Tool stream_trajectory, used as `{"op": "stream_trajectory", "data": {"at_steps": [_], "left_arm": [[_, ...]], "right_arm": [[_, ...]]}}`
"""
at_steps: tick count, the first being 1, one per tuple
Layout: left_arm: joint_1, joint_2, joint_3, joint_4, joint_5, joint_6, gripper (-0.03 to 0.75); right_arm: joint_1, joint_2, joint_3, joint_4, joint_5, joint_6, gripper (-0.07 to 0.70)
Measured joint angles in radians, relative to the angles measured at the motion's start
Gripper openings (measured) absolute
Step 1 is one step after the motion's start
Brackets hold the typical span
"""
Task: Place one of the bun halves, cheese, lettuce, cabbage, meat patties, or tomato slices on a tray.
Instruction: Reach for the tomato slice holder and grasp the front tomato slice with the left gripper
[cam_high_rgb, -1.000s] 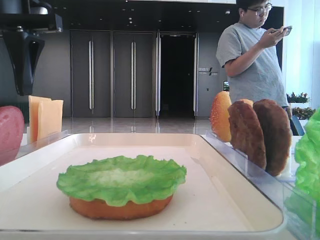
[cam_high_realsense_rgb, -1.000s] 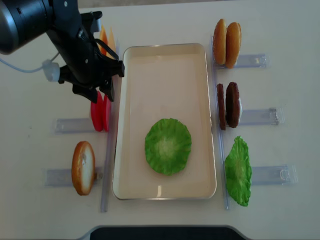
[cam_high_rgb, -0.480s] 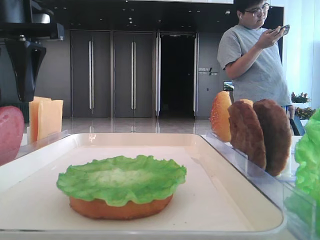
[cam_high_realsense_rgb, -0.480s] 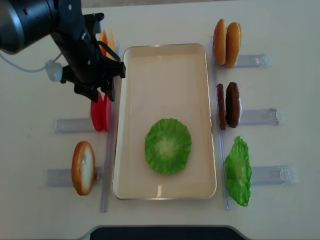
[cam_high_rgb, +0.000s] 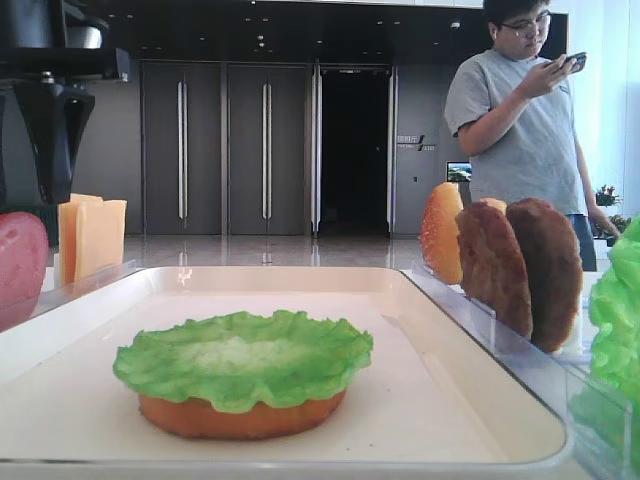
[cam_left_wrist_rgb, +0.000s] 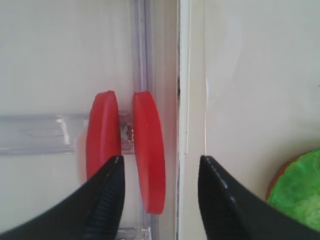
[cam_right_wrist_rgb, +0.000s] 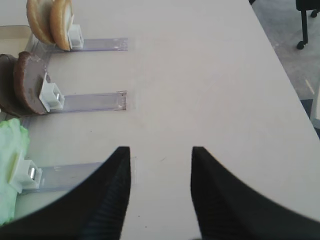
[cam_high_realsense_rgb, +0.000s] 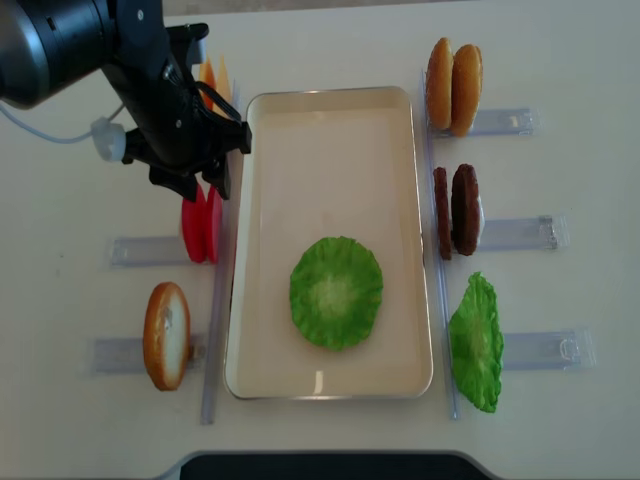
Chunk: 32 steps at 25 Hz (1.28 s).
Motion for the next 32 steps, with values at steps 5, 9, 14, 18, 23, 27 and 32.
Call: {"op": "stream_trajectory", "data": {"at_steps": [5, 9, 14, 18, 23, 27, 32], "left_arm": [[0.0, 0.04, -0.002, -0.001, -0.001, 0.002, 0.368], [0.0, 0.048, -0.002, 0.0, -0.002, 0.002, 0.368], [0.0, 0.063, -0.002, 0.0, -0.003, 0.005, 0.368], [0.0, 0.063, -0.002, 0.0, -0.003, 0.006, 0.368], [0.0, 0.064, -0.002, 0.0, -0.003, 0.008, 0.33], [0.0, 0.064, -0.002, 0.0, 0.006, 0.013, 0.261], [0.0, 0.064, -0.002, 0.01, 0.03, 0.021, 0.121]], "right_arm": [[0.0, 0.0, 0.0, 0.0, 0.0, 0.0, 0.307], [0.0, 0.0, 0.0, 0.0, 0.0, 0.0, 0.307], [0.0, 0.0, 0.0, 0.0, 0.0, 0.0, 0.307], [0.0, 0.0, 0.0, 0.0, 0.0, -0.001, 0.307], [0.0, 0.0, 0.0, 0.0, 0.0, -0.001, 0.307], [0.0, 0.0, 0.0, 0.0, 0.0, -0.001, 0.307], [0.0, 0.0, 0.0, 0.0, 0.0, -0.001, 0.307]]}}
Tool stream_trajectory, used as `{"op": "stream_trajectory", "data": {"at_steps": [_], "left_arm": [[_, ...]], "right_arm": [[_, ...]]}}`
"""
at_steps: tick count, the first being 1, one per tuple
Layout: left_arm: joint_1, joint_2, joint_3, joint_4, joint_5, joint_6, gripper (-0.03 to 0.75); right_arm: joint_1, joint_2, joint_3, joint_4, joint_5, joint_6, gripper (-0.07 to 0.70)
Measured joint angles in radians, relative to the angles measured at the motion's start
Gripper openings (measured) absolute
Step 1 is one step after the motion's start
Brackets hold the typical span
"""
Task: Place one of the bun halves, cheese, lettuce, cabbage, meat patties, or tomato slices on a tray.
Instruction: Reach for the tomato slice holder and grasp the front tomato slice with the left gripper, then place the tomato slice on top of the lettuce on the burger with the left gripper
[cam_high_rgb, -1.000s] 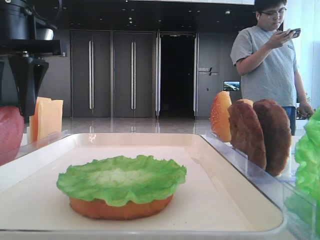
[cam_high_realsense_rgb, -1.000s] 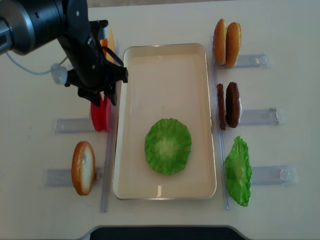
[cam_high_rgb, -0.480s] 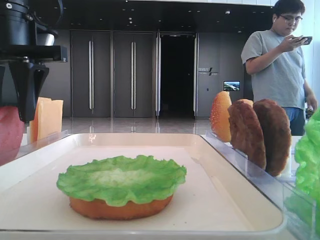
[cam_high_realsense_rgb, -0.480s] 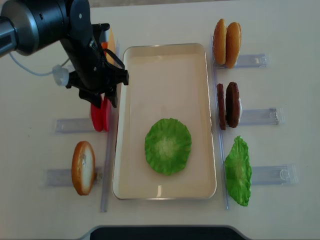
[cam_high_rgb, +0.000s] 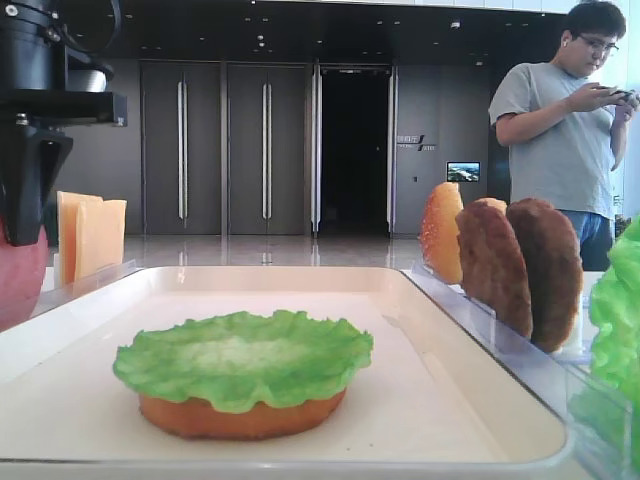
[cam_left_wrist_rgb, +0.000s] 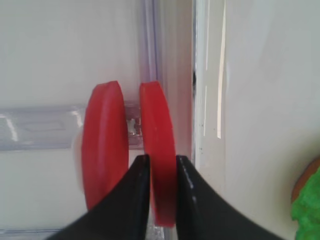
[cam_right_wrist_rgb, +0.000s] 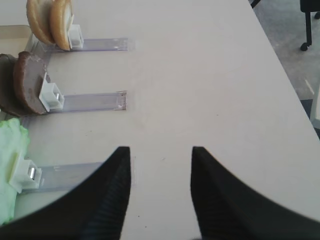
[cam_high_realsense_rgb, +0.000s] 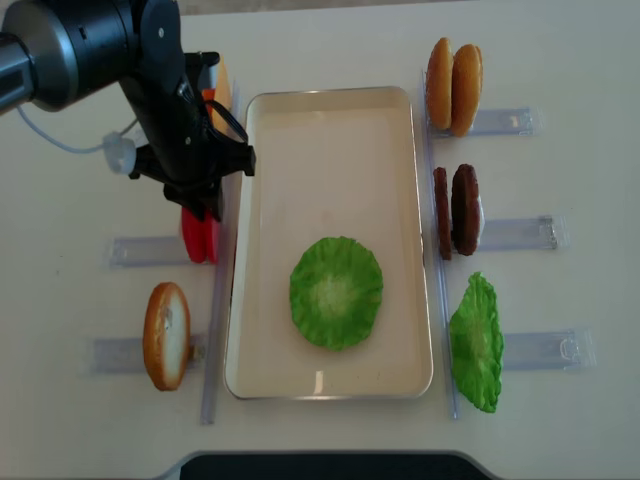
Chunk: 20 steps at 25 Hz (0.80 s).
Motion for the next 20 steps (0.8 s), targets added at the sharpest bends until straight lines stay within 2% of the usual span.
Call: {"op": "stream_trajectory", "data": {"at_steps": [3, 12, 20], "left_arm": [[0.0, 0.0, 0.0, 0.011, 0.014, 0.001, 0.062], [0.0, -0.012, 0.0, 0.02, 0.036, 0.014, 0.062], [0.0, -0.124, 0.0, 0.02, 0.063, 0.015, 0.062]], "right_arm": [[0.0, 0.0, 0.0, 0.0, 0.0, -0.001, 0.307], [0.0, 0.0, 0.0, 0.0, 0.0, -0.001, 0.307], [0.0, 0.0, 0.0, 0.0, 0.0, -0.001, 0.307]]}}
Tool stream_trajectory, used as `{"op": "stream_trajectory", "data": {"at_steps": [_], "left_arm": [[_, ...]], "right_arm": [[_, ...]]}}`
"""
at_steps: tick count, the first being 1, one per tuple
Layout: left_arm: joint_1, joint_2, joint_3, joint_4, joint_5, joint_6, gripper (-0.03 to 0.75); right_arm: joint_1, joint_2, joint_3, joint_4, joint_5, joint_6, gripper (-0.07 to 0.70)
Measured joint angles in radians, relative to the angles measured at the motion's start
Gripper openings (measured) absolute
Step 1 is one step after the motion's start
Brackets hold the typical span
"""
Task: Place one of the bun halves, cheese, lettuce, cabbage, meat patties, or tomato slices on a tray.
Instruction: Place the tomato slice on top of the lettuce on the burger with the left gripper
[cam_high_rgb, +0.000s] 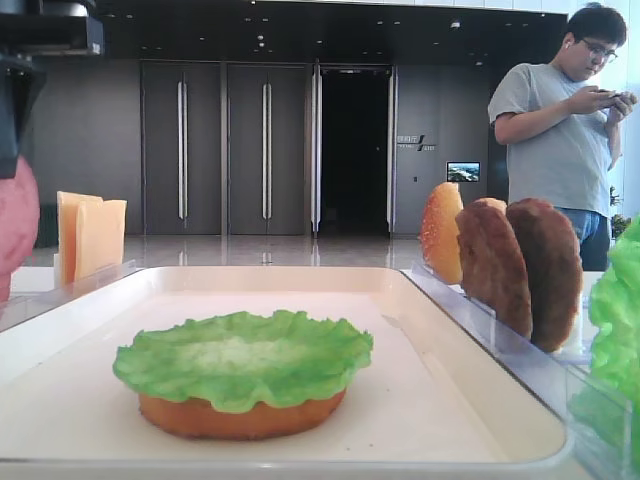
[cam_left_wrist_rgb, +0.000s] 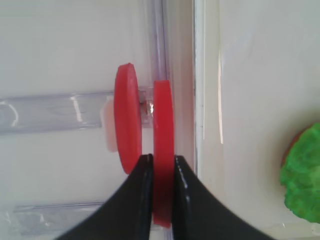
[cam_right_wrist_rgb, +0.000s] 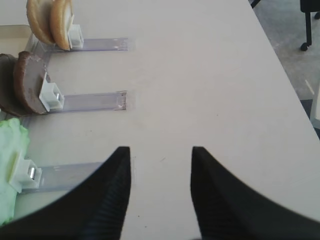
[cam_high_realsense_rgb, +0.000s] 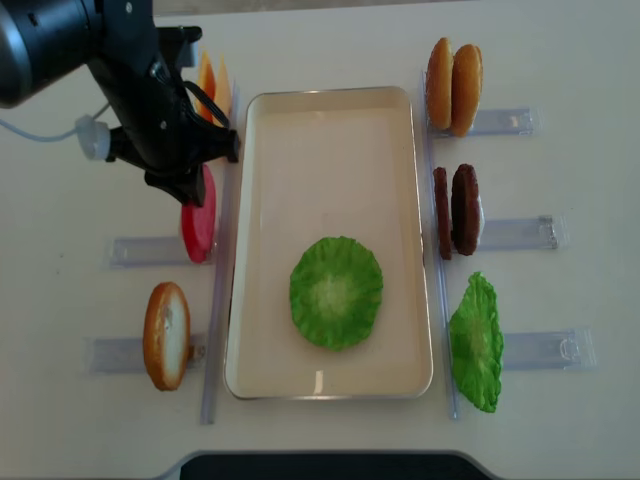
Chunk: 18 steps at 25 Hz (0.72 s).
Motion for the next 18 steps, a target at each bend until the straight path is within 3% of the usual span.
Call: {"op": "stream_trajectory", "data": {"at_steps": [12, 18], "left_arm": [[0.0, -0.149, 0.0, 0.0, 0.073, -0.002, 0.062], [-0.055, -0.239, 0.101, 0.003, 0.048, -0.026, 0.062]], "right_arm": [[0.0, 0.0, 0.0, 0.0, 0.0, 0.0, 0.307], [0.0, 0.0, 0.0, 0.0, 0.0, 0.0, 0.307]]}}
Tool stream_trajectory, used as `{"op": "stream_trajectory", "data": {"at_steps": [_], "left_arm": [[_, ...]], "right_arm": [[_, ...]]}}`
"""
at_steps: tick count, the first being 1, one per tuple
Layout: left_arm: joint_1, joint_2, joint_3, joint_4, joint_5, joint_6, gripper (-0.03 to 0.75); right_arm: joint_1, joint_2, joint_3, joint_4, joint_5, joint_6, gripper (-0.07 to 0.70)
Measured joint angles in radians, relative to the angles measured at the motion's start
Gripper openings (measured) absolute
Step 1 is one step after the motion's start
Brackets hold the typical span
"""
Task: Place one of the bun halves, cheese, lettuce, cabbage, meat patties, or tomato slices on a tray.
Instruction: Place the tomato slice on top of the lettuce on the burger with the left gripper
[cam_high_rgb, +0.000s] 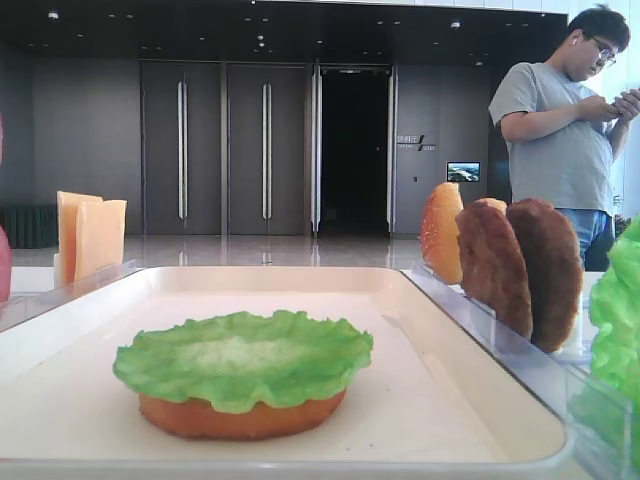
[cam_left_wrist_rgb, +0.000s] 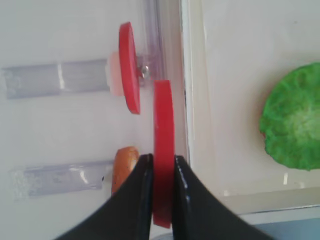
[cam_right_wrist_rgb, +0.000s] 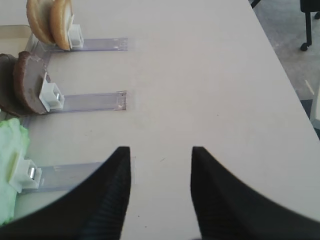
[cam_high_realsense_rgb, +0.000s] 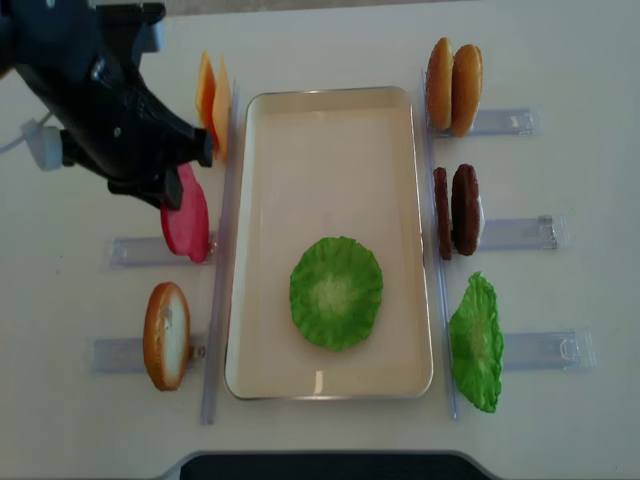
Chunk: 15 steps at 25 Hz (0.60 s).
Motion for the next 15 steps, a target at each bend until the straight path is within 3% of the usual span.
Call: {"op": "stream_trajectory", "data": {"at_steps": [6, 12, 15], "left_arm": [[-0.08, -0.139, 0.105, -0.002, -0.021, -0.057, 0.062], [-0.086, -0.24, 0.194, -0.003, -0.025, -0.087, 0.062], [-0.086, -0.28, 0.243, -0.008, -0.057, -0.09, 0.062]], "right_arm": [[0.0, 0.0, 0.0, 0.0, 0.0, 0.0, 0.307], [0.0, 0.0, 0.0, 0.0, 0.0, 0.0, 0.307], [0.0, 0.0, 0.0, 0.0, 0.0, 0.0, 0.307]]}}
